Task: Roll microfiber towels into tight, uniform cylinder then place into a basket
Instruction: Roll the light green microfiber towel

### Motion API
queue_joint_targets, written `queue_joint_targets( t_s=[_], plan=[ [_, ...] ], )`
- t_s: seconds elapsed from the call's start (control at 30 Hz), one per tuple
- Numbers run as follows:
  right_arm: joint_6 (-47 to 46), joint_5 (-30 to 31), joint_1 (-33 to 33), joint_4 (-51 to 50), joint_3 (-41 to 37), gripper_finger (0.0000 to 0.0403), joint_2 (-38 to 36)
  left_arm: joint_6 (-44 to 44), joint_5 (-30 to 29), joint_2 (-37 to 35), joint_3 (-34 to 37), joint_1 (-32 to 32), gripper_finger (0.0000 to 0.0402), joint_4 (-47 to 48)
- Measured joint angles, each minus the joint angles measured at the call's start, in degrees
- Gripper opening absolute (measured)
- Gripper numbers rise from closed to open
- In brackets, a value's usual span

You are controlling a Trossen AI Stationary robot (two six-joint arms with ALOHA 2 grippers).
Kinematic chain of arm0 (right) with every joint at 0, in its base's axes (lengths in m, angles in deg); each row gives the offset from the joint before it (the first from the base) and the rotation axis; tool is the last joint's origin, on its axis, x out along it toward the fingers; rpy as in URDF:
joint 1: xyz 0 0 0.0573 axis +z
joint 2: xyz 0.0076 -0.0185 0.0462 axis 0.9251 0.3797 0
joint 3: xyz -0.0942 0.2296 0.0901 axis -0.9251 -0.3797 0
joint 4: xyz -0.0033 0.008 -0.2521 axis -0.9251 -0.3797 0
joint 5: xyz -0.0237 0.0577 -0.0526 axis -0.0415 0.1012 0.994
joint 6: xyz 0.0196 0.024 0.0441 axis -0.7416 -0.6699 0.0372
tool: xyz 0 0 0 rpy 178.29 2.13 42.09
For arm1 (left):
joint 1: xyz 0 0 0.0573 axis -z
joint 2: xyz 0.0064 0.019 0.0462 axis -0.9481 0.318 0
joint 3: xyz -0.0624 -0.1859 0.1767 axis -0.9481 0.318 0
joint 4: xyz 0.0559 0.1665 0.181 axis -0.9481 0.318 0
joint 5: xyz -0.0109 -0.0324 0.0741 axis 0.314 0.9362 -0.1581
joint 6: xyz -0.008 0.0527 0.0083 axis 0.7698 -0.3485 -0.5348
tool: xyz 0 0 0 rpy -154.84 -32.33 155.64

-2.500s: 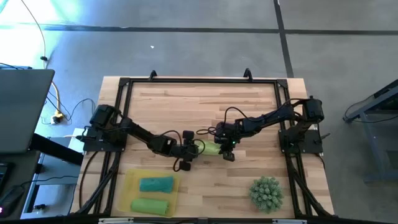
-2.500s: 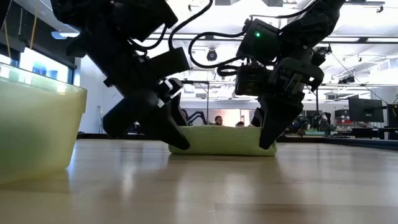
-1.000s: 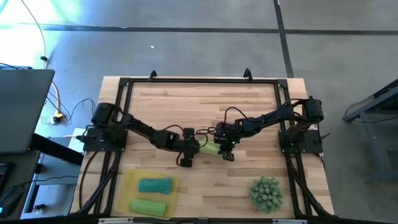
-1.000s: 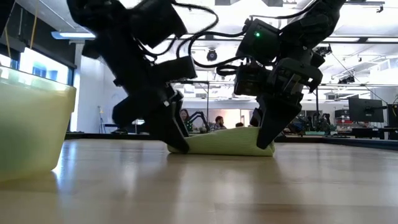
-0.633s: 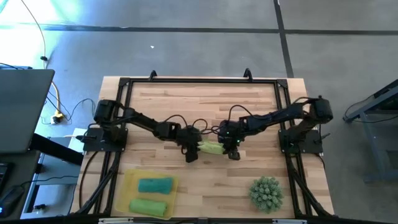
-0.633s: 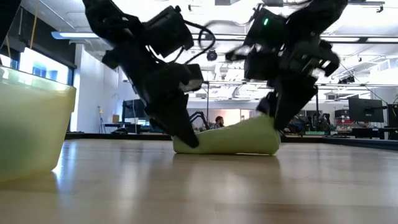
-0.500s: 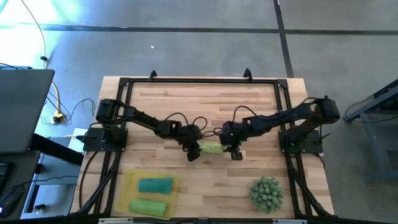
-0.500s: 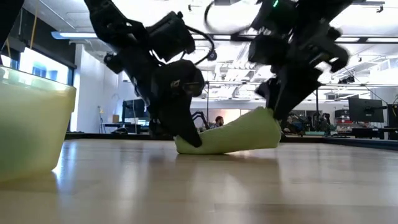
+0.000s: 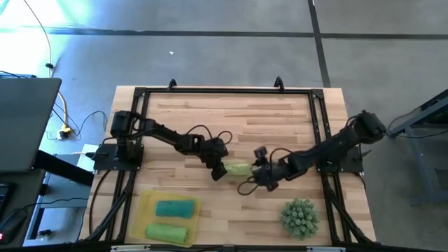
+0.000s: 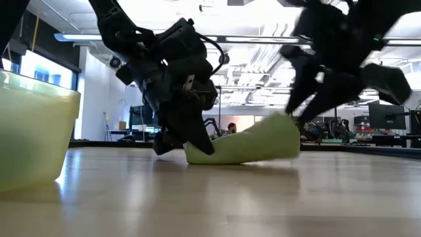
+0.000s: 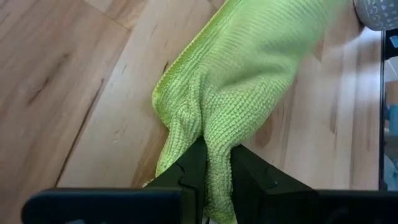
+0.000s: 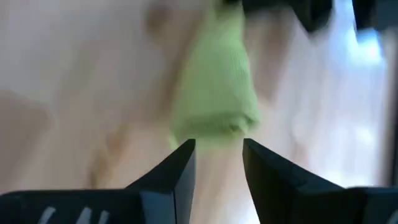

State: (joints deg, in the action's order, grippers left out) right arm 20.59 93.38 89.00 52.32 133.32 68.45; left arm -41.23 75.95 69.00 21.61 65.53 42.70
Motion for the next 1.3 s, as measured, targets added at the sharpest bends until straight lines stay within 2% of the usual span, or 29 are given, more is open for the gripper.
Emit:
queue_joint_targets(
  t_s=[0.17, 0.27, 0.37, 0.47, 0.6, 0.83, 1.03, 1.3],
  plan=[
    [-8.6, 12.4, 2.8, -13.6, 0.0, 0.0126, -1.9, 0.9, -2.1, -0.1, 0.0, 1.2, 0.0045, -0.2],
    [-11.8, 16.0, 3.2, -11.2, 0.0, 0.0126, -2.7, 1.9, -4.4, -0.1, 0.0, 1.8, 0.0045, -0.3],
    [-12.9, 15.7, 2.9, -3.4, 0.0, 0.0126, -2.7, 2.2, -5.8, -0.1, 0.0, 2.2, 0.0045, -0.6],
    [-16.2, 11.4, 0.9, 4.4, 0.0, 0.0126, -2.3, 2.7, -7.0, -0.1, 0.0, 2.5, 0.0045, -1.0],
    [-16.2, 0.7, -2.2, 7.8, 0.0, 0.0137, -1.3, 3.2, -7.4, -0.1, 0.0, 2.8, 0.0045, -1.3],
    [-14.6, -13.4, -5.4, 8.6, 0.0, 0.0206, 2.6, 4.0, -8.1, -0.1, 0.0, 3.4, 0.0045, -1.4],
    [-14.7, -14.5, -6.4, 8.9, 0.0, 0.0213, 8.2, 4.0, -8.8, -0.1, 0.0, 3.4, 0.0045, -1.5],
    [-22.5, -14.6, -5.3, 9.2, 0.1, 0.0181, 11.5, 2.9, -10.5, -0.1, 0.0, 3.6, 0.0045, -1.9]
  ],
)
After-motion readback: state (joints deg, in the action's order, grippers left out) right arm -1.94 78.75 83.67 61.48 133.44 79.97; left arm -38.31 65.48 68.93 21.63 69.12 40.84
